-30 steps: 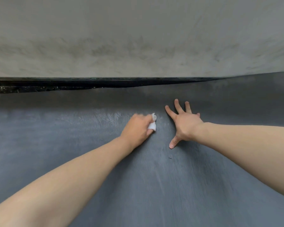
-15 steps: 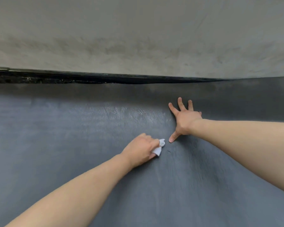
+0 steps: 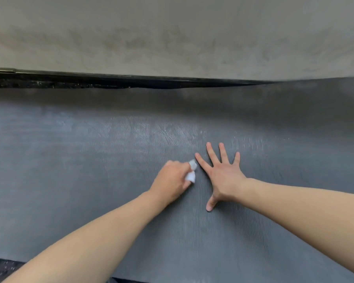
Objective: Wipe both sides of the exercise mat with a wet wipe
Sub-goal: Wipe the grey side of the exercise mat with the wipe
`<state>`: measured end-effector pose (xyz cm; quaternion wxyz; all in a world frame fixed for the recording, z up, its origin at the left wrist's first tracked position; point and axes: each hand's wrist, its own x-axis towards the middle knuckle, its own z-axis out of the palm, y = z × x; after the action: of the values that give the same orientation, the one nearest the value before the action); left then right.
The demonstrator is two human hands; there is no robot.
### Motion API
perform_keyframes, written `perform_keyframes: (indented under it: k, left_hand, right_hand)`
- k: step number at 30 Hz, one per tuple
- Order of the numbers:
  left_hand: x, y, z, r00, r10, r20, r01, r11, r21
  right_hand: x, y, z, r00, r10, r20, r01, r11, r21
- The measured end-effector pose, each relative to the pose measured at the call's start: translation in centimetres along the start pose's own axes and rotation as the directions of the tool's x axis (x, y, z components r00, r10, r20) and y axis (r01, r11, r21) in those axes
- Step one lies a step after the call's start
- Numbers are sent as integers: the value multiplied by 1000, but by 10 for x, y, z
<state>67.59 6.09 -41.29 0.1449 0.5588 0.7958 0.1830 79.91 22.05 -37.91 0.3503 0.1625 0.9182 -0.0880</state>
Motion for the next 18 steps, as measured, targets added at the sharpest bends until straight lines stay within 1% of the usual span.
perform_keyframes:
  k: [1, 2, 3, 4, 5, 6, 7, 8, 9, 10, 11, 12, 13, 14, 15, 16, 17, 18]
  left_hand:
    - [-12, 12, 6, 978, 182, 99, -181, 983, -18]
    - [-22, 19, 8, 914, 350, 205, -354, 935, -20]
    - [-28, 15, 6, 852, 447, 273, -465, 885, 1]
    - [-28, 7, 3, 844, 459, 278, -490, 870, 52]
    - [-25, -1, -3, 891, 391, 231, -421, 902, 97]
    - [-23, -11, -8, 962, 245, 121, -259, 958, 122]
    - [-24, -16, -14, 998, 68, -5, -67, 994, 89]
    - [-31, -15, -14, 994, -64, -86, 68, 997, 38]
    - [-41, -7, -9, 992, -76, -103, 76, 997, -2]
    - [-52, 8, -1, 999, 26, -39, -27, 999, -38]
    - [-64, 23, 9, 973, 220, 75, -216, 975, -56]
    - [-76, 34, 15, 886, 413, 209, -412, 910, -53]
    - [-82, 36, 16, 794, 522, 311, -535, 843, -53]
    - [-80, 28, 13, 764, 546, 344, -573, 819, -29]
    - [-74, 20, 9, 816, 487, 312, -518, 855, 21]
    - [-68, 9, 6, 914, 345, 213, -367, 927, 74]
    - [-65, 2, -1, 986, 148, 73, -153, 985, 75]
    - [-67, -1, -3, 999, -16, -35, 18, 999, 40]
  right_hand:
    - [1, 1, -1, 1000, -4, 0, 4, 1000, 6]
    - [1, 1, -1, 1000, -3, 0, 3, 1000, 6]
    - [1, 0, -1, 1000, 0, 1, 0, 1000, 5]
    - [1, 0, -1, 1000, 5, 5, -5, 1000, 8]
    - [0, -1, -1, 1000, 8, 11, -9, 1000, 15]
    - [-1, -1, -1, 1000, 10, 13, -10, 1000, 20]
    - [-1, -1, -1, 1000, 9, 12, -10, 1000, 22]
    - [-2, 0, -1, 1000, 7, 11, -7, 1000, 23]
    - [-2, 0, -1, 1000, 4, 5, -4, 1000, 26]
    - [-3, 1, 0, 1000, 1, -3, -1, 1000, 29]
    - [-4, 1, 1, 1000, -4, -15, 4, 1000, 28]
    - [-7, 1, 4, 999, -11, -31, 12, 1000, 23]
    - [-10, 2, 9, 998, -24, -54, 25, 1000, 19]
    - [-14, 3, 14, 996, -47, -74, 49, 999, 22]
    - [-20, 4, 19, 994, -76, -81, 78, 996, 29]
    - [-27, 5, 26, 992, -104, -76, 107, 994, 31]
    - [-34, 6, 33, 990, -127, -64, 129, 991, 23]
    - [-41, 7, 41, 989, -143, -48, 144, 990, 4]
